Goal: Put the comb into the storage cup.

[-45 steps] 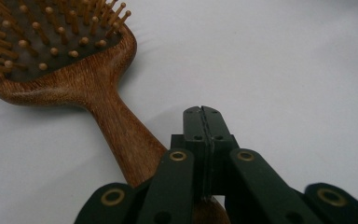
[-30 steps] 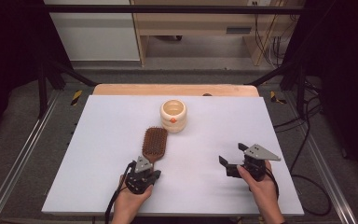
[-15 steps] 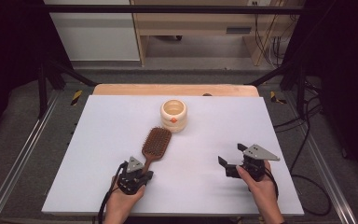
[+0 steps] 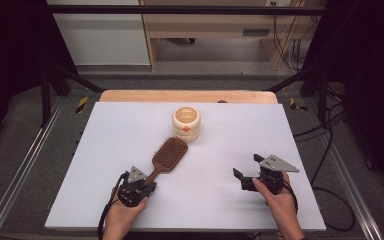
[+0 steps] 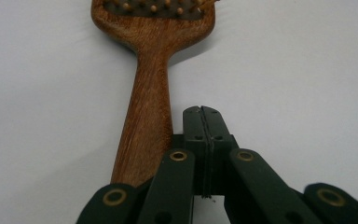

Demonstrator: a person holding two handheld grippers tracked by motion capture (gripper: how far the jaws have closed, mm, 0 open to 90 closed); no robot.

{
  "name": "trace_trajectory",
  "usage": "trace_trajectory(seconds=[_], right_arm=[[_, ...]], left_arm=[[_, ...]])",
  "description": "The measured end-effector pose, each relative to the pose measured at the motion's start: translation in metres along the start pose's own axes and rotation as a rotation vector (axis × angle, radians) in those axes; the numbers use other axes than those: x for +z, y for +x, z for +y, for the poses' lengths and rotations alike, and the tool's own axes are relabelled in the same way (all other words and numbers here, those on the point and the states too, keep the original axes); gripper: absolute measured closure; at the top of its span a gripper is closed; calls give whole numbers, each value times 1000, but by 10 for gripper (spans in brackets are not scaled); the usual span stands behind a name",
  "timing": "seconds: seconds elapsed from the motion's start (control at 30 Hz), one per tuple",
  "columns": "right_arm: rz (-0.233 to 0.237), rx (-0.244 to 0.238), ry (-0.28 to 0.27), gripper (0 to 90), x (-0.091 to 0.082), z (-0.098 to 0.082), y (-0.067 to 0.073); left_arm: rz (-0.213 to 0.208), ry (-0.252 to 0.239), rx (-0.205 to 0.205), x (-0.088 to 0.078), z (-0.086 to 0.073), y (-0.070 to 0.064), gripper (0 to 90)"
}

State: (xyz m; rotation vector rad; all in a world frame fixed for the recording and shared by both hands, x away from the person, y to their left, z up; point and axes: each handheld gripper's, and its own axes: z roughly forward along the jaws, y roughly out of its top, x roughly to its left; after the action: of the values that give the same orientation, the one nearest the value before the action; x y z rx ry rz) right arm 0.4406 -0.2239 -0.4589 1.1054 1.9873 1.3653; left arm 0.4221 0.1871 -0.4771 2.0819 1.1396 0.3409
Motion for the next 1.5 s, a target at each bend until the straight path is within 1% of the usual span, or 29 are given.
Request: trace_trajectory(seconds=[0.33,0.47,0.6,0.67,0.83,0.93,1.07,1.13,1.17,1.2,1.3,1.33,1.37,1.4,1.47,1.5], right_arm=[[6,1,5,76,1,0,1],[4,0,7,76,1,-1,1],[9,-4,5,76,1,0,2],[10,-4,5,76,0,0,2],[13,-5,-1,74,-1,1,2],[15,-7,-1,74,0,0,2],[17,-7,-1,74,0,1,2],[15,-7,-1,74,0,1,1],[14,-5,-3,74,0,1,1],[14,-5,-4,74,-1,1,0],[12,-3,-1,74,0,0,0],[12,-3,-1,74,0,1,0],[12,-4,0,74,0,1,0],[12,-5,1,74,0,1,0],[12,-7,1,73,0,0,1],[13,-8,1,73,0,0,1]], left_arm=[[20,0,19,-2,1,5,900],[25,-3,20,-3,2,7,900],[19,-10,9,-4,1,8,900],[13,-21,11,-6,2,7,900],[11,-62,31,-14,10,3,900],[18,-93,31,-20,16,5,900],[32,-120,30,-26,24,9,889],[52,-123,34,-28,28,11,842],[62,-126,36,-29,30,11,801],[59,-121,41,-29,33,12,751],[91,-115,33,-28,39,11,523],[88,-113,35,-28,41,11,464],[82,-105,35,-27,43,12,428],[86,-98,31,-27,45,12,399],[93,-86,33,-25,47,11,315],[91,-71,39,-24,48,11,298]])
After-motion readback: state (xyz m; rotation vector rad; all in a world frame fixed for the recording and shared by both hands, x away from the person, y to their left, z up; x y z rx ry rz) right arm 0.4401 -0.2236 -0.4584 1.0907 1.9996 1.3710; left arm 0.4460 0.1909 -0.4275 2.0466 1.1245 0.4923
